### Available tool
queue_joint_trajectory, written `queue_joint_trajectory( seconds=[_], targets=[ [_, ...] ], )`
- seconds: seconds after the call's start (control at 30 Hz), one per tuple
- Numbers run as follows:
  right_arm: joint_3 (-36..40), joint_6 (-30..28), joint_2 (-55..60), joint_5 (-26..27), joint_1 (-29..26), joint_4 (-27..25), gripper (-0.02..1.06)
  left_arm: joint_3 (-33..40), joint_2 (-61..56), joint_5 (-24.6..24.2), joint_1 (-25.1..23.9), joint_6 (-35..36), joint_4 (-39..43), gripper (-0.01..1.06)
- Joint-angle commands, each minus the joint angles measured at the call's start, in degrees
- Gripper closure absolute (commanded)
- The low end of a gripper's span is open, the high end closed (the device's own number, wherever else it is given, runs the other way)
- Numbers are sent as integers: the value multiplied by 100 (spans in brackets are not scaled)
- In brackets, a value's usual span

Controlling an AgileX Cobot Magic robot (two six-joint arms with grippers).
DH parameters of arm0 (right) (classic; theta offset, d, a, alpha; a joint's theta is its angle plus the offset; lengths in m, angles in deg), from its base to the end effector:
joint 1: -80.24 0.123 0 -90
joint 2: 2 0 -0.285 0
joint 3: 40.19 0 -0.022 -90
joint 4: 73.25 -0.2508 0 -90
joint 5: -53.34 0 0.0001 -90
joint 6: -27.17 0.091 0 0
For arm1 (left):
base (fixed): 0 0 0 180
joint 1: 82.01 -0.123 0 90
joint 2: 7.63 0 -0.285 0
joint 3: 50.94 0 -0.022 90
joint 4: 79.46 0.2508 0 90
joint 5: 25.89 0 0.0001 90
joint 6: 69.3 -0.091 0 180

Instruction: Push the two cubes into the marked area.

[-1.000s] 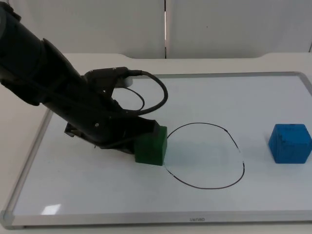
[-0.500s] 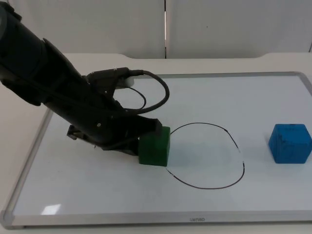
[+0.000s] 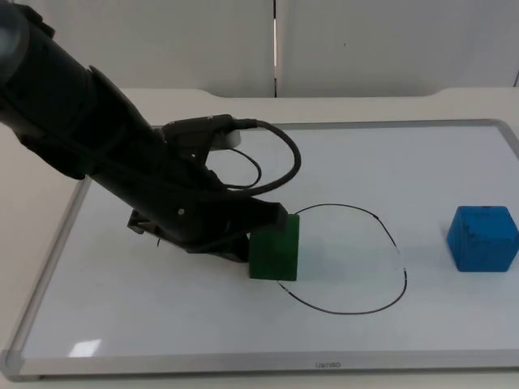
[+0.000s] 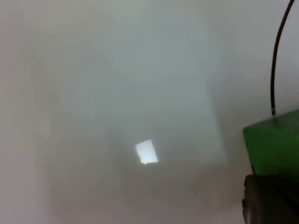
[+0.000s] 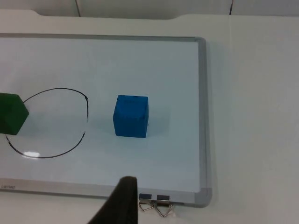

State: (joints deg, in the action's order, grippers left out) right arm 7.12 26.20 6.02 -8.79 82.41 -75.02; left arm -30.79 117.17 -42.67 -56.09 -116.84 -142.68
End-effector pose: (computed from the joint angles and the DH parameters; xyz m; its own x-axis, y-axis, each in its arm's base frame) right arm -0.0079 0.0022 0.2815 -0.4605 -0.0199 -0.8875 -0.0632 0.9979 0.0104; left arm 0.3180 -0.1807 0.0862 -0.9069 0.1688 -0.3859 0.3092 0.8890 -0.3377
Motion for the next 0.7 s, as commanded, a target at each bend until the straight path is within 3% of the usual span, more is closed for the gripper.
queue_joint_trajectory(
  seconds=[0.0, 0.33, 0.67],
  targets=[
    [35, 2, -23, 31, -18, 11, -1, -80, 4, -36, 79, -13, -176, 105],
    [35, 2, -23, 31, -18, 11, -1, -92, 4, -45, 209, -13, -212, 105],
    [35, 2, -23, 31, -18, 11, -1, -92, 4, -517, 209, 38, -229, 105]
  ],
)
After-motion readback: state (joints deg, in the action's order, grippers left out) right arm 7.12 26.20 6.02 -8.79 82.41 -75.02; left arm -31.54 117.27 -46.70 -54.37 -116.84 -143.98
